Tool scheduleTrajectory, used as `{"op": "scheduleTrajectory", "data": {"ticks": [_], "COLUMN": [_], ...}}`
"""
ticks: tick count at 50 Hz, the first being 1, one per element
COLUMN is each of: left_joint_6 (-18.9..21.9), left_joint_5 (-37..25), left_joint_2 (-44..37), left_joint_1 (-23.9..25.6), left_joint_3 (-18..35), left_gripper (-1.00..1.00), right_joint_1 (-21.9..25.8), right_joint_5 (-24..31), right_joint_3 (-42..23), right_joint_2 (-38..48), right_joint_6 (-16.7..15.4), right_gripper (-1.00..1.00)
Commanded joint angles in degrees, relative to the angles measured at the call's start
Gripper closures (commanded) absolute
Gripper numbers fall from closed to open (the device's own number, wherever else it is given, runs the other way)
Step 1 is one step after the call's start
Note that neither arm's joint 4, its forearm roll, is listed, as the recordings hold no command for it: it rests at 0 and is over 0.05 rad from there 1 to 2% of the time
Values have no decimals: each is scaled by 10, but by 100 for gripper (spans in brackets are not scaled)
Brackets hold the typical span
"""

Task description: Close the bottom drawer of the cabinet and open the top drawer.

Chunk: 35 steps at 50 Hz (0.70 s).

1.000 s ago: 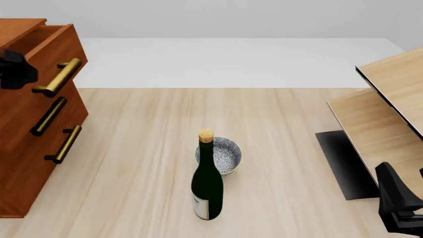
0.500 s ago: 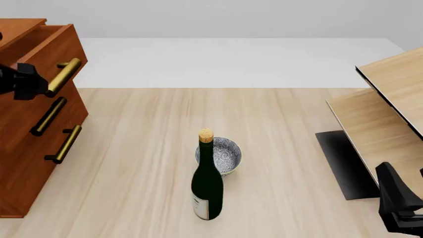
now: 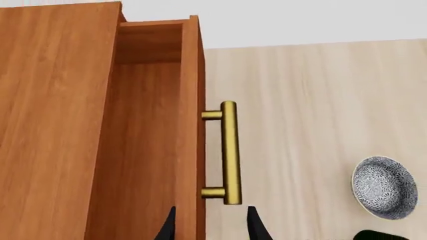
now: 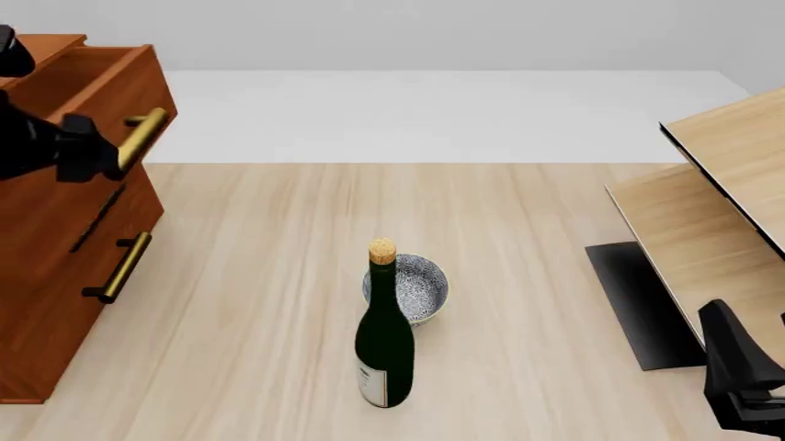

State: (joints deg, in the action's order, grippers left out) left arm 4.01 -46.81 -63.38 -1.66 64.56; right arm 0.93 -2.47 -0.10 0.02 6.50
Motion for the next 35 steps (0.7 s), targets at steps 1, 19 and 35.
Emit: {"op": "scheduleTrajectory", "data": {"ticks": [1, 19, 35], "left_joint_6": [-12, -40, -60], "left_joint_5": [-3, 6, 10], "left_joint_2": [-5, -20, -35], "left_joint_1": [27, 64, 103], "left_joint_3": [11, 15, 29], "left_gripper": [-100, -100, -100], "right_joint_1": [-1, -4, -6], "right_joint_5": [-1, -3, -3], "right_joint_3": [0, 0, 0], "right_joint_2": [0, 0, 0], "right_joint_6": [1, 2, 4], "right_gripper": [-100, -100, -100]}}
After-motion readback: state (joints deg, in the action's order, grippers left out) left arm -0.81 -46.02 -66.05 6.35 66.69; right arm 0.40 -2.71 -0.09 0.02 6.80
